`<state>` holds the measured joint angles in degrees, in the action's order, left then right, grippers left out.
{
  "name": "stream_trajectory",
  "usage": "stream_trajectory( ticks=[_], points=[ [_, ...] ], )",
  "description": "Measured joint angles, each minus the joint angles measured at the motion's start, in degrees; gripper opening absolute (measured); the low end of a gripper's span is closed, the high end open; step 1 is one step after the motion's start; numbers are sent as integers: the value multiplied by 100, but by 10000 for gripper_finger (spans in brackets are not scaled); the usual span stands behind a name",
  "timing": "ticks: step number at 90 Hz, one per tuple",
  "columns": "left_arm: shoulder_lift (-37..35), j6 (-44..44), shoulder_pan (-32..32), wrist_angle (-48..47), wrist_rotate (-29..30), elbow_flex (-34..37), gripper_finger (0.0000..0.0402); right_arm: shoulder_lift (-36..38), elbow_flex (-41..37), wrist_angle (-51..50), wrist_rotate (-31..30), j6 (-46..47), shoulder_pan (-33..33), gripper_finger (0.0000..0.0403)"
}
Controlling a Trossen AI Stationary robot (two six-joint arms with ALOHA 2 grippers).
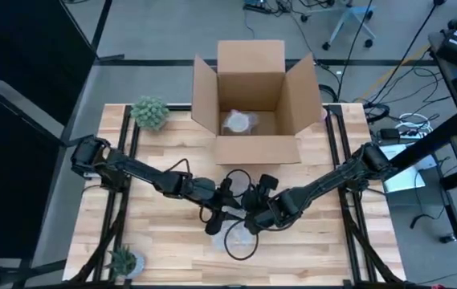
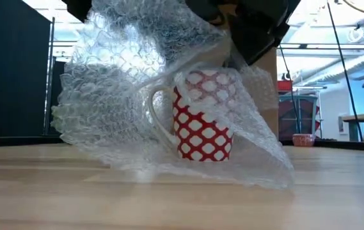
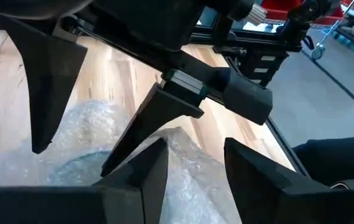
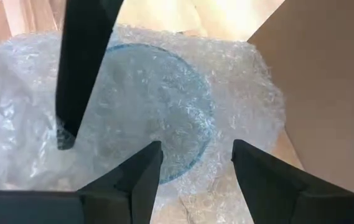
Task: Wrap mug
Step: Wrap the red mug with the bubble wrap
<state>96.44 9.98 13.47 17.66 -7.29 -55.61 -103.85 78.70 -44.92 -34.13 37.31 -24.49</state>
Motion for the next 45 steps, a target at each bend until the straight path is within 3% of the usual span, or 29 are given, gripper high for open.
stream_trajectory(
  ticks=[23,45],
  points=[
    [0,161,-3,-8,-32,-2,142,0,0,10,-2,12,-2,185],
    [-110,669,-262,-15,-800,-11,142,0,0,16,-2,16,-2,185]
  ],
)
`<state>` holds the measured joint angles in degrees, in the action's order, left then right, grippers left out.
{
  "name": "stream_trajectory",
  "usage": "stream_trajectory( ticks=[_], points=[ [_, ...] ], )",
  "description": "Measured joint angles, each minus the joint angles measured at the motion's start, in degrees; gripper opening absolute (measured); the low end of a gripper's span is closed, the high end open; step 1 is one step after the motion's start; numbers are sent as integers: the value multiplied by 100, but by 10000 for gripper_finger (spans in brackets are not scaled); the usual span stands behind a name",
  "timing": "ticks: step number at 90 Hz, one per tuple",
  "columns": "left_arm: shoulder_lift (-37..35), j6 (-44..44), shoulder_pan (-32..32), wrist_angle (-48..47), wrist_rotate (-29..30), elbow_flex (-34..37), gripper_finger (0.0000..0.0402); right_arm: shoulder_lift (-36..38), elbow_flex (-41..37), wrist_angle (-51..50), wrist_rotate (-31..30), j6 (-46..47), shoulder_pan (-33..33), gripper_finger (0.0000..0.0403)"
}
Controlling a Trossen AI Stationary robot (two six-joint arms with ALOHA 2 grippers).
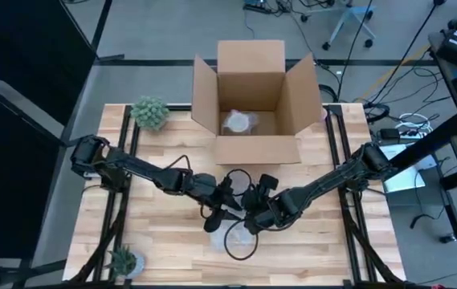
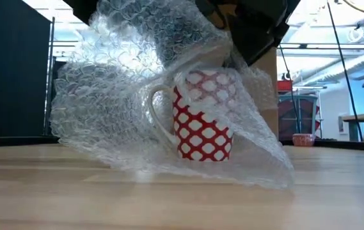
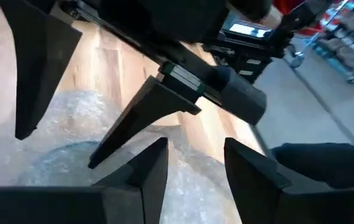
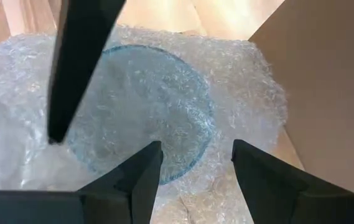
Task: Wrap mug
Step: Wrap the red mug with the bubble wrap
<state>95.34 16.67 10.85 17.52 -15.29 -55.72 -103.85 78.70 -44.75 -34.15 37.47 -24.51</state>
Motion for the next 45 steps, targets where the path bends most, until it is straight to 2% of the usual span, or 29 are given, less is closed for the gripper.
stream_trajectory(
  ticks=[10,28,37,45],
  points=[
    [-116,100,-78,-121,12,0,142,0,0,-9,118,2,0,185],
    [-270,25,-120,-464,412,-2,142,-2,0,-5,139,0,0,185],
    [-259,-219,-114,-635,740,-2,142,-2,0,-4,142,-4,0,185],
    [-261,-369,-129,-930,1289,-2,142,-4,0,-7,144,-9,0,185]
  ],
)
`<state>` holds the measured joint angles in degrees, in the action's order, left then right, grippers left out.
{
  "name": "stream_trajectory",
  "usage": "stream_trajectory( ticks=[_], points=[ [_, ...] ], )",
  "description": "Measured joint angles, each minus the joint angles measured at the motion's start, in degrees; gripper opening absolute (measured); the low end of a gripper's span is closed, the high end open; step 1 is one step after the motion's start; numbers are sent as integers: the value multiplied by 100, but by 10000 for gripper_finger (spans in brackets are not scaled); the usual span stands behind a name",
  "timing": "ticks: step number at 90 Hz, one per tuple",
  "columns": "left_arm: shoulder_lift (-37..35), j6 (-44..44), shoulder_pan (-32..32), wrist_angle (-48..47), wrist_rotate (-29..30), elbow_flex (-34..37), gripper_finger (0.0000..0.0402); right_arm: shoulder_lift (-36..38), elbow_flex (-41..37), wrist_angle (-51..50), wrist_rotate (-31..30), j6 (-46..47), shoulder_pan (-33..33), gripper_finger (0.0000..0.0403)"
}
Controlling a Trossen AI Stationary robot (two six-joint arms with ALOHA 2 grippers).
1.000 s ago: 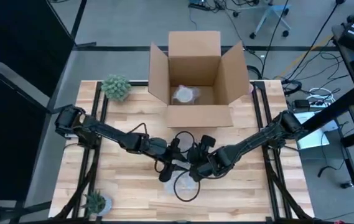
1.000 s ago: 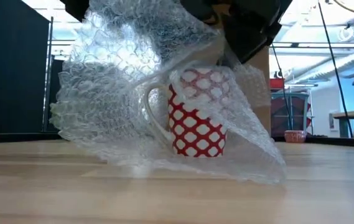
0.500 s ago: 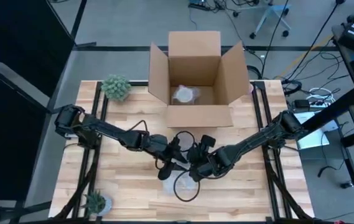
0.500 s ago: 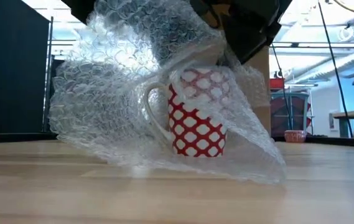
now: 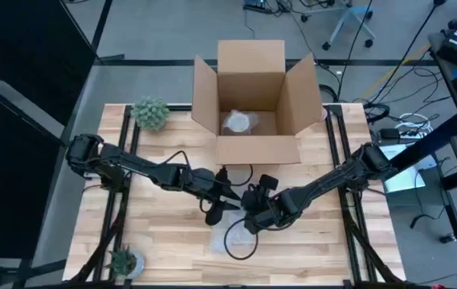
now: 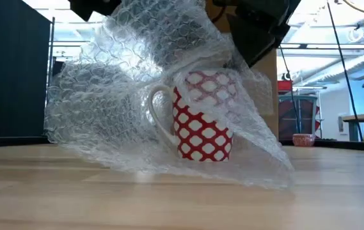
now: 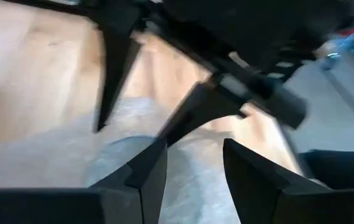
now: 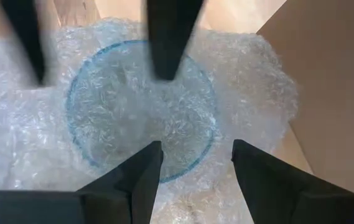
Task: Wrap mug
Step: Wrap the red mug with the bubble wrap
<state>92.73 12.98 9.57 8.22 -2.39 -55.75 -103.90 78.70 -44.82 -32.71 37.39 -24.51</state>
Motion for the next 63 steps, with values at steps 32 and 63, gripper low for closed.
stream_trajectory(
  ticks=[32,63],
  points=[
    [452,-137,-7,-286,730,4,142,2,0,-24,0,-33,-2,185],
    [682,-133,-18,-126,741,-9,142,215,250,-296,105,-248,-100,185]
  ],
)
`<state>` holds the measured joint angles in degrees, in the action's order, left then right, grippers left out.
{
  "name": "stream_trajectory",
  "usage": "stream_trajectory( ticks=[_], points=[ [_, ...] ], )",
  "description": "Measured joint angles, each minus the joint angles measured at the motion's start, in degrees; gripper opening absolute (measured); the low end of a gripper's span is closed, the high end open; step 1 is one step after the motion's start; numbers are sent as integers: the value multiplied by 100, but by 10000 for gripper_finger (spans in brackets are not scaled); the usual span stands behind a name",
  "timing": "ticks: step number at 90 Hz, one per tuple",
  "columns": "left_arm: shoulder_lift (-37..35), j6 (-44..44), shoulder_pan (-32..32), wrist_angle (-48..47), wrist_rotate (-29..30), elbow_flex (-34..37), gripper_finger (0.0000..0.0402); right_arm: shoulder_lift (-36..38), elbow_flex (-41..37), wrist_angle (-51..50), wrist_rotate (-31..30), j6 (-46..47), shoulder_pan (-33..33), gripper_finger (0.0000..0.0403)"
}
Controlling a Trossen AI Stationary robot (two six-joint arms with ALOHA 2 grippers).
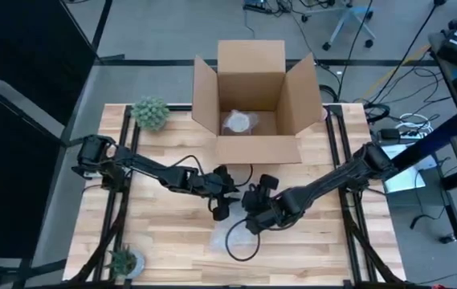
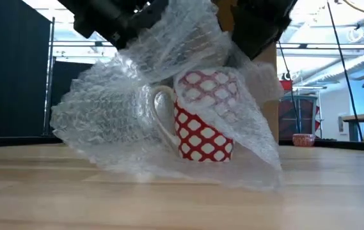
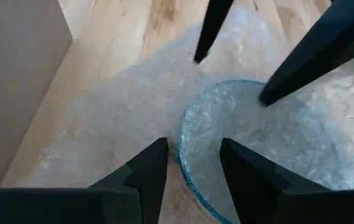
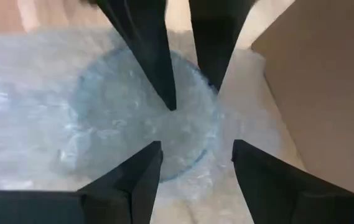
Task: Wrap mug
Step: Wrap the red mug with the bubble wrap
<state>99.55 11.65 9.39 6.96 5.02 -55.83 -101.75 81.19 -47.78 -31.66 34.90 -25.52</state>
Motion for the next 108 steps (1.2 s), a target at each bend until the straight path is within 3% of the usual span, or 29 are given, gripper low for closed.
stream_trajectory(
  ticks=[14,28,41,57,85,108],
  points=[
    [-20,-4,0,7,0,11,142,279,490,-611,523,-304,-115,185],
    [-20,-4,0,9,-2,11,142,427,574,114,936,-855,-206,185],
    [-20,-6,0,28,-4,14,142,124,507,1071,960,-1478,-133,185],
    [-20,-8,0,19,-7,15,142,-388,441,783,1620,-1266,12,185],
    [-25,-3,11,34,-33,15,142,-1092,453,770,1476,-1192,159,185],
    [-225,-12,81,-58,-49,28,142,-1229,455,928,1310,-1157,153,185]
  ],
)
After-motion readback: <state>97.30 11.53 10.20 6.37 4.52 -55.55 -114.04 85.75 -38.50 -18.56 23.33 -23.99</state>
